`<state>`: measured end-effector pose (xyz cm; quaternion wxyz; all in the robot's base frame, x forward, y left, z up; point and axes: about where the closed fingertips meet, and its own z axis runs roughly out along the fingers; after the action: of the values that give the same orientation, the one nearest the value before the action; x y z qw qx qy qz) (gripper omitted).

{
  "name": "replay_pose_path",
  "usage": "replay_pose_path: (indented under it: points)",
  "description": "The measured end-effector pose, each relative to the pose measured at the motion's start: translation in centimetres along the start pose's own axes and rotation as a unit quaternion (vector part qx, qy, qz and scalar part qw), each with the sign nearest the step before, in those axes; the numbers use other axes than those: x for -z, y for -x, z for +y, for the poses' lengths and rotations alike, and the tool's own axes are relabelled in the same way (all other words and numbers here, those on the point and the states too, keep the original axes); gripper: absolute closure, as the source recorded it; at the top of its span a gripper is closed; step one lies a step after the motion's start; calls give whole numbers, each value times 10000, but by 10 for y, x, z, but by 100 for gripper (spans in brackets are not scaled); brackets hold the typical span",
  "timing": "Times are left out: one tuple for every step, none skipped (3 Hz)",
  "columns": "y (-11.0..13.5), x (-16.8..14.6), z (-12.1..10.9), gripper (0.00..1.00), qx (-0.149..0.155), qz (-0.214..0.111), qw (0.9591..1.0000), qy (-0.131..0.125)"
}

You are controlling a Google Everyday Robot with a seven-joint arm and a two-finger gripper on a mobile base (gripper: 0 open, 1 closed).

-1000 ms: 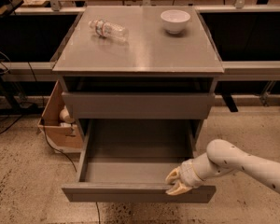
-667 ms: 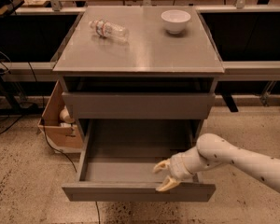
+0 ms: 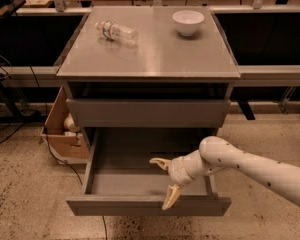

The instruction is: Close middle drawer

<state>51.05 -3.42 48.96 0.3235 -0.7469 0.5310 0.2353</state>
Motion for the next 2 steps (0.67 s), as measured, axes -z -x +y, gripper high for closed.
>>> replay_pose_path:
  points:
    - [1, 2, 0, 0, 112, 54, 9999, -23]
    - [-10, -5, -1, 0, 176, 56, 9998, -98]
